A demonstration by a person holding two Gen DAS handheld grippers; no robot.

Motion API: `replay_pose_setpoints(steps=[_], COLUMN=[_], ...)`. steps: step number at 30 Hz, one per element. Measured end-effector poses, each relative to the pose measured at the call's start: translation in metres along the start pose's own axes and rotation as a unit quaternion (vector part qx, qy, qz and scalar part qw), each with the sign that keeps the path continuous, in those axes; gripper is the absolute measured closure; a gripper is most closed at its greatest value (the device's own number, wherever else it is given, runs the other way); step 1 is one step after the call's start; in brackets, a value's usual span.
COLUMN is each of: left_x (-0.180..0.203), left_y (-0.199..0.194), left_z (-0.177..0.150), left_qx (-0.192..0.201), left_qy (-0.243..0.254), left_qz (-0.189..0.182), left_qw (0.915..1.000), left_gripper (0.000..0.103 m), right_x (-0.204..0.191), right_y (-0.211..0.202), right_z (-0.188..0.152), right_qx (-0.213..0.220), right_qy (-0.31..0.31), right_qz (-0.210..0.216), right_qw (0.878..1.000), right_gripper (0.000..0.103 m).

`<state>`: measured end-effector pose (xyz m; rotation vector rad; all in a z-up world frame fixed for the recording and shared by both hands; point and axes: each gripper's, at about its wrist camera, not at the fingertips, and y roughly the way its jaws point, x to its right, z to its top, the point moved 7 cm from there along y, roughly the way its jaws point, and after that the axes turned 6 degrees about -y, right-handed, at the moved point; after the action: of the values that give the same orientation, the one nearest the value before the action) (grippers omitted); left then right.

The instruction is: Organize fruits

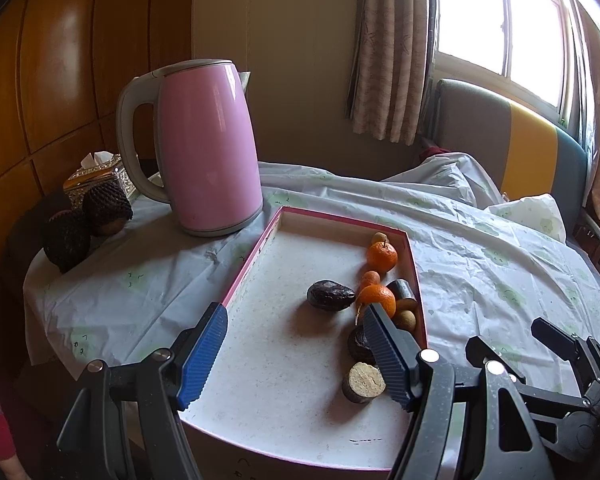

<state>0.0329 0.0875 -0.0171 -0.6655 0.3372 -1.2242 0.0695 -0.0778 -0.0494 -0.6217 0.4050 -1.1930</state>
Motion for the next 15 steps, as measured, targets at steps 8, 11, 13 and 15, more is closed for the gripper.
replay_pose_setpoints(steps=[8, 11, 13, 15], left_x=[-0.0041, -0.0039, -0.0030, -0.0023], left_y=[-0.0025, -0.0046, -0.0060, -0.0074], left_z=[0.0020, 0.0029, 0.0030, 0.0031], left_qx=[0.004, 0.007, 0.009, 0.010], left_qy=[-0.005, -0.005, -0.002, 0.001], left_qz=[0.001, -0.002, -0.002, -0.003], left_qw=[1.0000, 1.0000, 1.0000, 0.9999], left_gripper=[0.033, 0.033, 0.033, 0.033], right_x=[-0.0067, -0.0085, -0.0090, -0.0093], right_y=[-0.0005, -0.0017, -0.0025, -0.0031], right_z=[-0.0007, -0.0003, 0.0000, 0.0001], right_qx=[0.000, 0.003, 0.005, 0.005], right_qy=[-0.006, -0.009, -0.010, -0.009], right_qz=[0.003, 0.003, 0.002, 0.003], right_qw=[1.000, 1.000, 1.000, 1.000], right_gripper=[0.012, 0.012, 0.012, 0.012])
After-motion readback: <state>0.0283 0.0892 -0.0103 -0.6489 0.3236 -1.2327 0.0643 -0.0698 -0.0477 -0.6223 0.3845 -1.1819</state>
